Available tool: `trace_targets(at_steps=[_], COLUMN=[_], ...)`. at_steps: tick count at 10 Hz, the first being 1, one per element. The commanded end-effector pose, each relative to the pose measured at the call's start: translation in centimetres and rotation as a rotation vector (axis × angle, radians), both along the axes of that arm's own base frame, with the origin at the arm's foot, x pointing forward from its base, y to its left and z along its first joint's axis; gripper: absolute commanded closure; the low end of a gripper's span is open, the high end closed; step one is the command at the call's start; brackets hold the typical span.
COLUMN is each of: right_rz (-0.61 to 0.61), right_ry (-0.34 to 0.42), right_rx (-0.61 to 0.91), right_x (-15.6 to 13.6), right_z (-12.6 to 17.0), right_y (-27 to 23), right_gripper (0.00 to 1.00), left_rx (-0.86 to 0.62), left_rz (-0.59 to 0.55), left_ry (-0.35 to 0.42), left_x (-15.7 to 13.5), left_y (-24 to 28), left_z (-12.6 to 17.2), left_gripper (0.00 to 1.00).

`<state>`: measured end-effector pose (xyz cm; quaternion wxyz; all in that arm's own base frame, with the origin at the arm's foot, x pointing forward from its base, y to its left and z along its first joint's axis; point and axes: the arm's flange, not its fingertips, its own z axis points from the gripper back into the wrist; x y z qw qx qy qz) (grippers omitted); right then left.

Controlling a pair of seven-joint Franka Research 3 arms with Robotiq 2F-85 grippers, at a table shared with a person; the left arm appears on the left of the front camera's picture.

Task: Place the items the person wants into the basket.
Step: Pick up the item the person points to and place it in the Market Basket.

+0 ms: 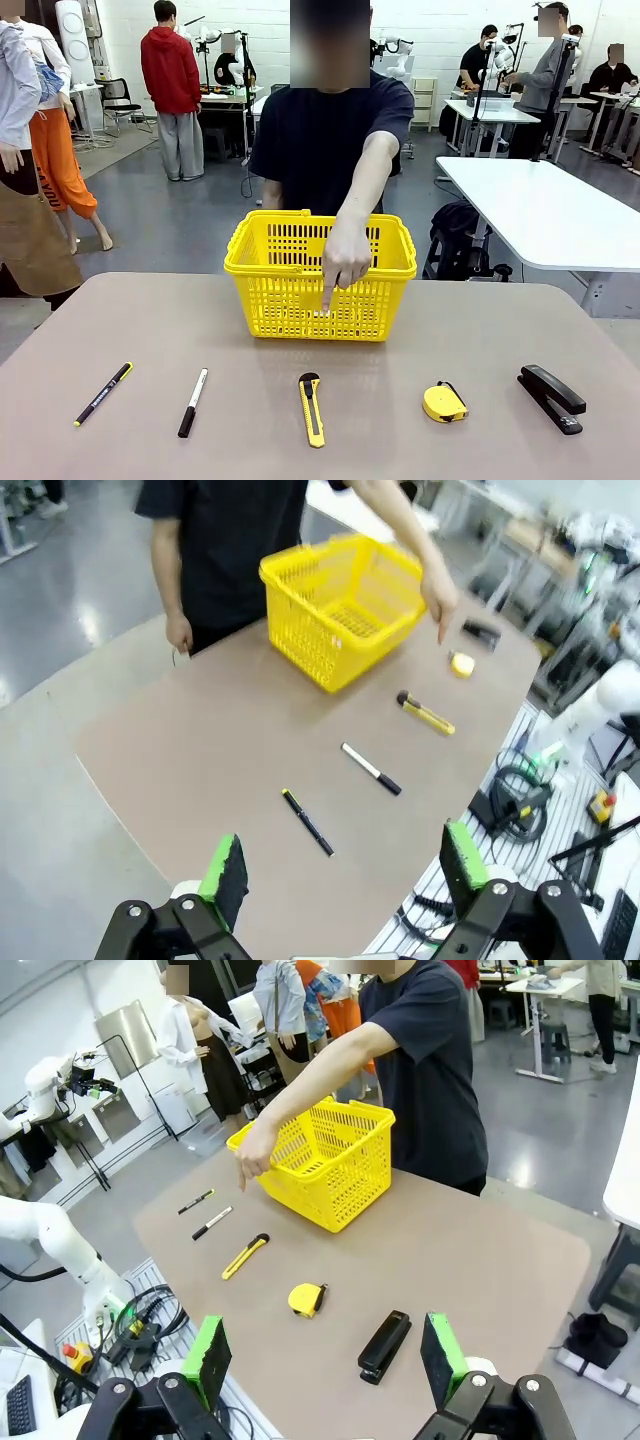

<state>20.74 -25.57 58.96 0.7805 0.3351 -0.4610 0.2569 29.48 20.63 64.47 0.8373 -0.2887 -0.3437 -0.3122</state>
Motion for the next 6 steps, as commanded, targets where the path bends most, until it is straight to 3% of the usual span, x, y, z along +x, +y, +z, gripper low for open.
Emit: trace_targets(at_steps=[1,2,3,4,6], right_rz=[0.01,0.01,0.01,0.01,0.01], right_ry=[-0.025,-0.025,-0.025,-0.025,-0.025], right_rx=[0.008,0.008,0.008,0.008,0.008], right_x=[0.2,0.2,0.2,0.2,0.2], right_z=[0.4,0.4,0.4,0.4,0.4], right_y=[-0.2,-0.2,-0.2,-0.2,-0.2], right_gripper=[0.0,0.0,0.0,0.0,0.0], left_rx=[0.308,0.526,0.688,0.866,0.988], left_rz=[-0.138,-0.244,-0.283,-0.356,-0.413], left_ry=[-0.105,-0.08,-0.016,0.046,0.301], left_x=[0.3,-0.2,-0.3,0.5,2.2], left_y=[-11.6,-20.2,-25.3,-32.1,-38.0], left_z=[5.3,9.3,11.4,11.7,6.9], left_gripper=[0.0,0.0,0.0,0.0,0.0])
